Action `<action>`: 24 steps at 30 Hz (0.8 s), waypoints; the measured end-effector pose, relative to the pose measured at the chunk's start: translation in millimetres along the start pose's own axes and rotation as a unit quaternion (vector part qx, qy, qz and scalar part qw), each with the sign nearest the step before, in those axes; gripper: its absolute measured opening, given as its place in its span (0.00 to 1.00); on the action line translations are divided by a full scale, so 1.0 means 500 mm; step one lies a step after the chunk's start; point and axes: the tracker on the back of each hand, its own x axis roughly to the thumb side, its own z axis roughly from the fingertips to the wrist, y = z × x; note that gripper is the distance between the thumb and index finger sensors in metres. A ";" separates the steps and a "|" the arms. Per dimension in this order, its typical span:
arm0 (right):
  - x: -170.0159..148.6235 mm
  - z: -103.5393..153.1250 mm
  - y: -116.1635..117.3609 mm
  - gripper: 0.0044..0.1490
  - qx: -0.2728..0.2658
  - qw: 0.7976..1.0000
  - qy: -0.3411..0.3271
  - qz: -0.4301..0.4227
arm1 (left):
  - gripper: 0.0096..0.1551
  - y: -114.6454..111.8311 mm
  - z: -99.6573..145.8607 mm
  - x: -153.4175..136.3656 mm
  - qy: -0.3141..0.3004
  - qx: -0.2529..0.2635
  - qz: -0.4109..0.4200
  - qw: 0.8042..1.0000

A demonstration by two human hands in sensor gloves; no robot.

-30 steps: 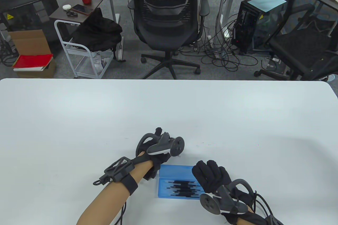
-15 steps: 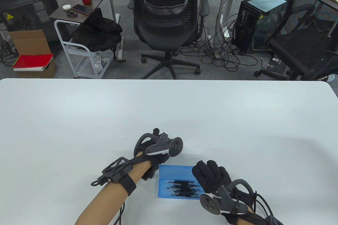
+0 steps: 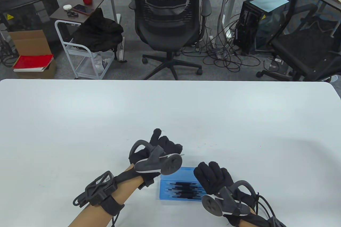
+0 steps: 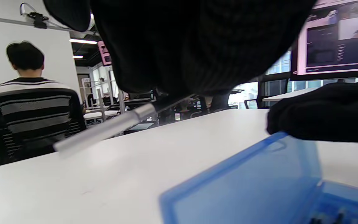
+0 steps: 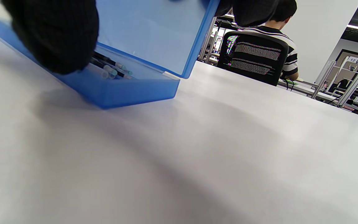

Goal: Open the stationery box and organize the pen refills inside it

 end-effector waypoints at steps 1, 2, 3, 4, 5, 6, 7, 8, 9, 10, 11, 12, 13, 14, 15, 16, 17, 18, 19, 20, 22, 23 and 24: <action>0.000 0.000 0.000 0.73 0.000 1.000 0.000 0.001 | 0.33 0.008 0.010 0.019 -0.011 0.006 -0.011 1.000; 0.000 0.000 0.000 0.73 0.000 1.000 0.000 0.001 | 0.33 0.012 0.017 0.034 -0.020 0.009 -0.019 1.000; 0.000 0.000 0.000 0.73 0.000 1.000 0.001 0.001 | 0.32 0.016 0.027 0.054 -0.030 0.016 -0.030 0.999; 0.000 0.000 0.000 0.73 0.000 1.000 0.001 0.001 | 0.32 0.019 0.035 0.074 -0.042 0.020 -0.041 0.998; 0.000 0.000 0.000 0.73 0.000 1.000 0.001 0.001 | 0.32 0.019 0.041 0.087 -0.049 0.022 -0.047 0.997; 0.000 0.000 0.000 0.73 0.000 1.000 0.001 0.001 | 0.32 0.018 0.047 0.100 -0.053 0.028 -0.049 0.997; 0.000 0.000 0.000 0.73 0.000 1.000 0.001 0.001 | 0.32 0.014 0.052 0.114 -0.060 0.031 -0.051 0.996; 0.000 0.000 0.000 0.73 0.000 1.000 0.001 0.001 | 0.32 0.009 0.055 0.124 -0.064 0.030 -0.050 0.996; -0.001 0.000 0.000 0.73 0.000 1.000 0.001 0.000 | 0.32 0.000 0.058 0.135 -0.067 0.029 -0.046 0.996; -0.001 0.000 0.000 0.73 0.001 1.000 0.001 -0.001 | 0.32 -0.008 0.060 0.143 -0.071 0.028 -0.044 0.996; -0.001 0.000 0.000 0.73 0.001 1.000 0.001 -0.001 | 0.32 -0.022 0.061 0.153 -0.075 0.020 -0.046 0.996; -0.001 -0.001 0.000 0.73 0.001 1.000 0.001 -0.001 | 0.32 -0.030 0.062 0.158 -0.075 0.017 -0.050 0.996; -0.001 -0.001 0.000 0.73 0.001 1.000 0.001 -0.002 | 0.32 -0.043 0.062 0.165 -0.076 0.016 -0.055 0.995; -0.001 -0.001 0.000 0.73 0.001 1.000 0.001 -0.002 | 0.31 -0.052 0.062 0.169 -0.078 0.009 -0.058 0.995; -0.001 -0.001 0.000 0.73 0.001 1.000 0.000 -0.002 | 0.31 -0.059 0.061 0.171 -0.078 0.004 -0.059 0.995; -0.001 -0.001 0.000 0.73 0.001 1.000 0.000 -0.002 | 0.31 -0.068 0.061 0.175 -0.077 0.004 -0.055 0.995; -0.002 -0.001 0.000 0.73 0.001 1.000 0.000 -0.003 | 0.31 -0.074 0.060 0.178 -0.078 0.005 -0.057 0.995; -0.002 -0.001 0.000 0.73 0.001 1.000 0.000 -0.003 | 0.31 -0.080 0.059 0.182 -0.079 0.005 -0.063 0.995; -0.002 -0.001 0.000 0.73 0.001 1.000 0.000 -0.004 | 0.31 -0.084 0.058 0.185 -0.080 0.005 -0.070 0.994; -0.002 -0.001 0.000 0.73 0.000 1.000 -0.001 -0.003 | 0.31 -0.089 0.057 0.188 -0.081 0.003 -0.078 0.994; -0.002 -0.001 0.000 0.73 0.000 1.000 -0.001 -0.003 | 0.31 -0.098 0.056 0.193 -0.083 0.006 -0.084 0.993; -0.001 -0.001 0.000 0.73 0.000 1.000 0.000 -0.002 | 0.31 -0.103 0.054 0.194 -0.080 0.004 -0.086 0.993; -0.002 -0.001 0.000 0.73 -0.001 1.000 0.000 -0.002 | 0.31 -0.110 0.052 0.196 -0.077 0.004 -0.092 0.993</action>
